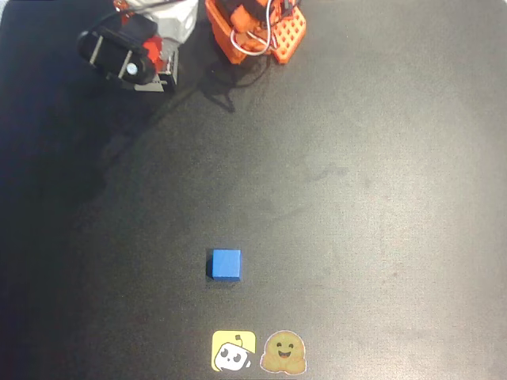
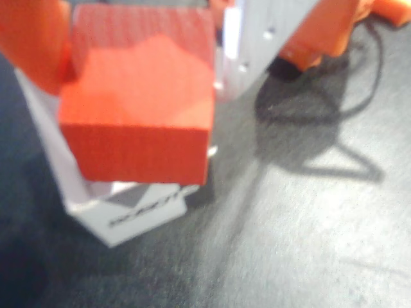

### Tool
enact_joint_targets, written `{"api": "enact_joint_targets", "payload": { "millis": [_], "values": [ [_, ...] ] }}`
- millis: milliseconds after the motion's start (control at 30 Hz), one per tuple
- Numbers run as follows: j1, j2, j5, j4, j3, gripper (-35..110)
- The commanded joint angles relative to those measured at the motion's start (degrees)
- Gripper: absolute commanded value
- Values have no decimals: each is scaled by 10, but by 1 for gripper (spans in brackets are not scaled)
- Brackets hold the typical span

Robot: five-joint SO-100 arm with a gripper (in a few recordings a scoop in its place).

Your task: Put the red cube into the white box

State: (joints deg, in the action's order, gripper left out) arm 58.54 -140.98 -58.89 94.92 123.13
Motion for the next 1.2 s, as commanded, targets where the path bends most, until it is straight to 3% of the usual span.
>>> {"api": "enact_joint_targets", "payload": {
  "millis": [0,367,700,1167],
  "values": [
    [18,-6,9,-14,3,0],
    [34,7,26,-47,33,0],
    [118,2,75,-61,52,0],
    [128,-19,61,-60,74,0]
  ]
}}
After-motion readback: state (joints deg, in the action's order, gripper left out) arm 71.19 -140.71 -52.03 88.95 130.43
